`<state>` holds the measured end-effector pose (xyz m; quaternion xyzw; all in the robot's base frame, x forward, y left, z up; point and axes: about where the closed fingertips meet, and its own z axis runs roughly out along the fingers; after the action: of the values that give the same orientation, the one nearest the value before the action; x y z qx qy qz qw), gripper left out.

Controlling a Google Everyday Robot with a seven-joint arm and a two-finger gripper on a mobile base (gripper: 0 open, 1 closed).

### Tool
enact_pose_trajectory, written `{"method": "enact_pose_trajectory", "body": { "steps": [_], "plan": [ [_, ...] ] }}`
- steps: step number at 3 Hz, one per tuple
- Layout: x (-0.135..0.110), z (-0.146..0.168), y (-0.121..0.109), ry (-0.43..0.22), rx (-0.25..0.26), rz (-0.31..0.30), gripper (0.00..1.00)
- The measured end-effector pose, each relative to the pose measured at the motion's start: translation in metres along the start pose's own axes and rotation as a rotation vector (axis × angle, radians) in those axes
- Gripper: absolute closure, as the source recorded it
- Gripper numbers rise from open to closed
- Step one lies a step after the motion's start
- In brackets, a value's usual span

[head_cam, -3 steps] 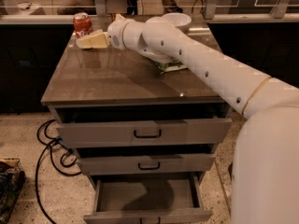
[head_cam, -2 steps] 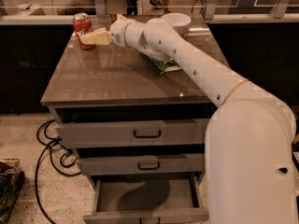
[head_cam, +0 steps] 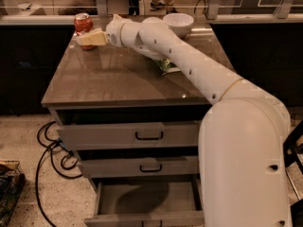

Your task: Place coke can into bottom drawer

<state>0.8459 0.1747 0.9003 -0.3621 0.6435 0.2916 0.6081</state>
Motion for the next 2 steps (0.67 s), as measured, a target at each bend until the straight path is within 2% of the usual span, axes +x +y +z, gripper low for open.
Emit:
{"method": "enact_pose_trajectory", "body": {
  "steps": [2],
  "plan": [
    [0.002, 0.057, 0.015, 0.029, -0.079, -0.029, 0.0]
  ]
}}
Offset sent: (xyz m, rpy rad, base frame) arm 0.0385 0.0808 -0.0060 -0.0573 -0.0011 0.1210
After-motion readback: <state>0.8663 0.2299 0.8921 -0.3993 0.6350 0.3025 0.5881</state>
